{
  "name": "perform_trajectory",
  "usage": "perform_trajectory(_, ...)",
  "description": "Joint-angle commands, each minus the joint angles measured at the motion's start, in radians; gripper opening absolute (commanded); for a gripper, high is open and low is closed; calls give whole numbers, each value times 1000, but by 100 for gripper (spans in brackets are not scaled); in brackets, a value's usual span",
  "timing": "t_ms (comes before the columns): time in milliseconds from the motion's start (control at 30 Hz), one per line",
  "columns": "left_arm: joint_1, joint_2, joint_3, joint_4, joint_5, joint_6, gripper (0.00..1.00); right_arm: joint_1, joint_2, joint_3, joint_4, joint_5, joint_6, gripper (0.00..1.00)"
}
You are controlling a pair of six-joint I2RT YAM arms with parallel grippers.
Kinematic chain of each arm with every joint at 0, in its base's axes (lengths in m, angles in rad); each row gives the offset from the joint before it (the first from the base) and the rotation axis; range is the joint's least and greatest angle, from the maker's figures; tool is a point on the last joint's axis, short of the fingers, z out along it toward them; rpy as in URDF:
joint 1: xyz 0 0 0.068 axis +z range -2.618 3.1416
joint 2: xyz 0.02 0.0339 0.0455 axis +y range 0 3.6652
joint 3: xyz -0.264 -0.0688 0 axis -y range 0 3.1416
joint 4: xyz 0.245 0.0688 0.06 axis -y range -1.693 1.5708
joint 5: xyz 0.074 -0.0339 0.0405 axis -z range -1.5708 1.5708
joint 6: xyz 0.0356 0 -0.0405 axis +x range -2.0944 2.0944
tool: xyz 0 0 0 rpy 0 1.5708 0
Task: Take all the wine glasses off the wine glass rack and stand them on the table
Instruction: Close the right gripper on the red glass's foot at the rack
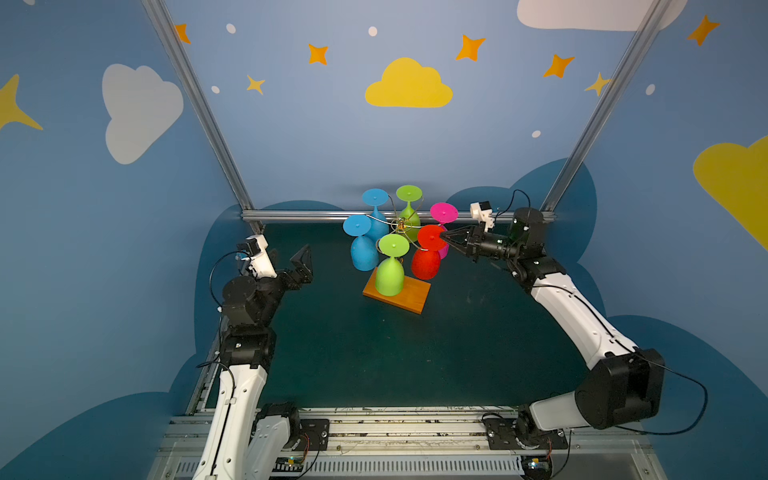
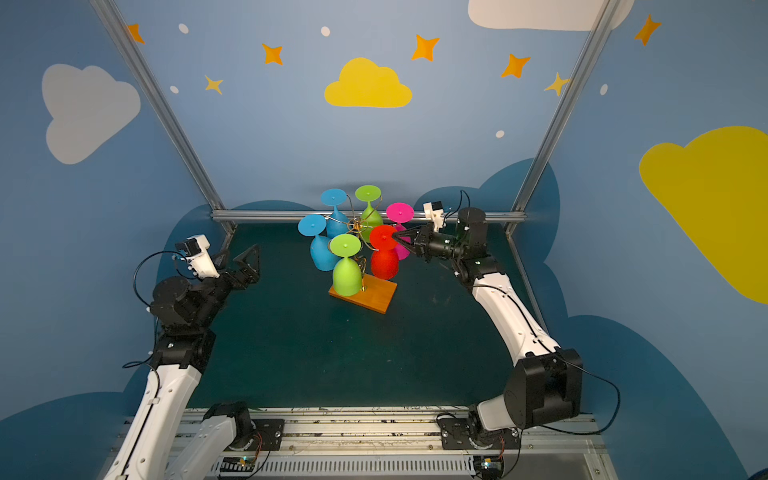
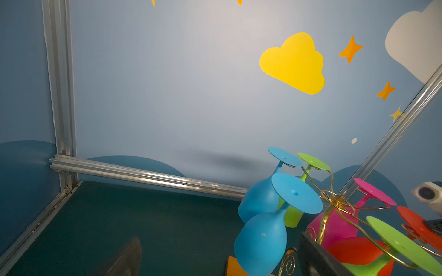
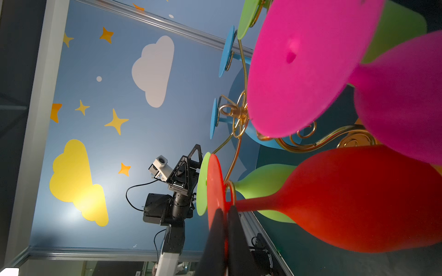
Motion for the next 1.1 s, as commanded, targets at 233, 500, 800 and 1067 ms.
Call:
perform_trajectory(233,4,-7,-11,13,4,1,100,4,-28,41,50,-39,57,0)
perform_trajectory(500,4,-10,-13,13,1,-2,100,5,-56,58,-3,-29,37,0)
perform_trajectory(800,4,-18,-15,13,-1,-1,100,9,-83,49,-76,-18,-9,0)
perform_trajectory(1067,4,-21,-17,13,-3,0,100,41,-94,57,-127,-15,-53,0)
